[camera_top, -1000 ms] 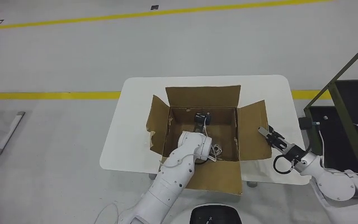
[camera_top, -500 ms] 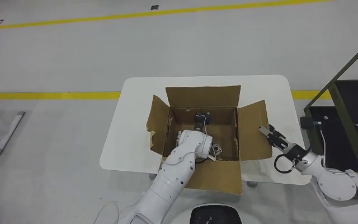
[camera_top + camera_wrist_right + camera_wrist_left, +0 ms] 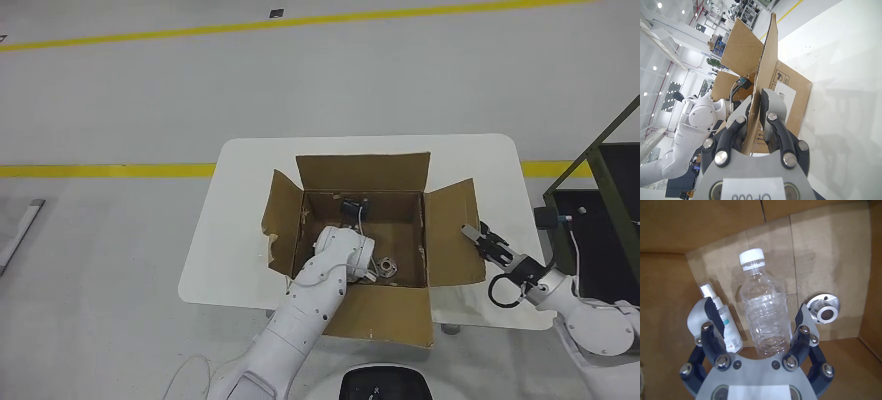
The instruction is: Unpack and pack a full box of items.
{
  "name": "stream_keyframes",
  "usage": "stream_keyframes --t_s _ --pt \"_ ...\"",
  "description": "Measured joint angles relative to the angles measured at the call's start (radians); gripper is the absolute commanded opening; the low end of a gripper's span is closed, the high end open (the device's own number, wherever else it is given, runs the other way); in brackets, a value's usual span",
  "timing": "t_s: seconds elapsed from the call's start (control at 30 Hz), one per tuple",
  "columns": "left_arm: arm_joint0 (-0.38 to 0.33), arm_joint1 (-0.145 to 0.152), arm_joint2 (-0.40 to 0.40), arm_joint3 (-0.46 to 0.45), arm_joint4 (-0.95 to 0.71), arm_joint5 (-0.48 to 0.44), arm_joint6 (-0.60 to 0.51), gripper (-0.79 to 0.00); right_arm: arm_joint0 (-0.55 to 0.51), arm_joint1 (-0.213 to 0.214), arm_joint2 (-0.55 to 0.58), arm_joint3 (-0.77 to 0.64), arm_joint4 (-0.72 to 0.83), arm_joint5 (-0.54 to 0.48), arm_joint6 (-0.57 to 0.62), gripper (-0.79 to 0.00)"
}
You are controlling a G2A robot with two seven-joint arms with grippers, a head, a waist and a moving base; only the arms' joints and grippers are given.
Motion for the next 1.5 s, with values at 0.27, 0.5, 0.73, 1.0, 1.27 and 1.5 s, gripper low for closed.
stream_keyframes --t_s 0.27,0.5,0.73,1.0,1.27,1.5 --pt "-0.007 -0.013 0.006 0.065 -0.008 -0.016 0.026 -0.086 0.000 0.000 -0.005 0.000 -0.005 0.004 -0.004 -0.702" --pt "-0.023 -0.026 0.013 0.107 -0.010 -0.019 0.038 -0.505 -0.001 0.000 -0.011 -0.004 -0.008 0.008 -0.008 -0.717" --pt "-0.031 -0.033 0.009 0.127 -0.004 -0.015 0.054 -0.785 0.000 0.000 -0.018 -0.007 -0.010 0.011 -0.006 -0.785" --pt "-0.007 -0.030 -0.011 0.056 0.004 -0.012 0.041 -0.785 0.003 0.000 -0.019 -0.004 -0.005 0.008 0.001 -0.785" --pt "0.064 -0.007 -0.062 -0.141 0.028 -0.044 -0.020 -0.785 -0.006 0.002 0.015 0.000 0.042 -0.001 -0.013 -0.785" --pt "0.147 0.012 -0.104 -0.382 0.053 -0.074 -0.093 -0.785 -0.019 0.009 0.086 0.021 0.064 -0.012 -0.005 -0.785"
